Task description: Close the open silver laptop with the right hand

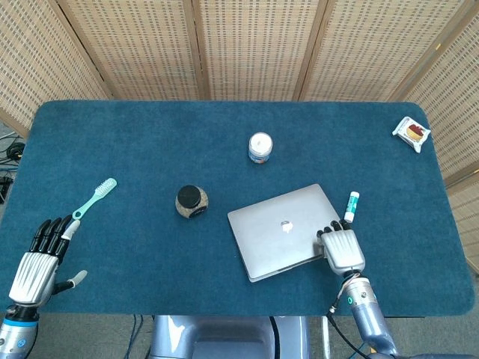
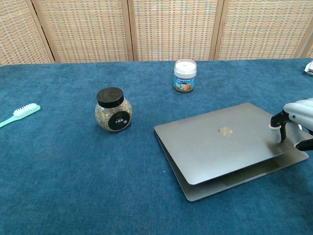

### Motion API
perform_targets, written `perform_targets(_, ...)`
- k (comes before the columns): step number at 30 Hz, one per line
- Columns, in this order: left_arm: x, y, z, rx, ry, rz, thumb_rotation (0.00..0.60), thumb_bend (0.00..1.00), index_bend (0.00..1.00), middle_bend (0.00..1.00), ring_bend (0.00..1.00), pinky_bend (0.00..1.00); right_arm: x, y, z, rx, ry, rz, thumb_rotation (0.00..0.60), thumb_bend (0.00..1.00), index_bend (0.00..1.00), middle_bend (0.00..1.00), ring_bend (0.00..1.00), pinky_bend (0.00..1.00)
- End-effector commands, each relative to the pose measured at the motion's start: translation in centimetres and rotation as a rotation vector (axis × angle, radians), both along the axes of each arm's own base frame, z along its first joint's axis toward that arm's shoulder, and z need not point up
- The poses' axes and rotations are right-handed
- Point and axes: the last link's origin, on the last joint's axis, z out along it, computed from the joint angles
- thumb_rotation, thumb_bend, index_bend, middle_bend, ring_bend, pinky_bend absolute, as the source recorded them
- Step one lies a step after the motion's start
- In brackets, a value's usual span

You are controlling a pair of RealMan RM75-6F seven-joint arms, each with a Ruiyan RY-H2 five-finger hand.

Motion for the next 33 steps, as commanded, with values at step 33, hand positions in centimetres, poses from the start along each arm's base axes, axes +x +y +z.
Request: perform_targets(33,0.1,-0.2,0.4,0.021,-0.002,-0.001,0.6,0.02,0.0,0.0,0.0,0.0,-1.5,0.6,-2.0,0.039,-0.013,-0.027,0.6,1.0,0.46,0.4,0.23,0.18)
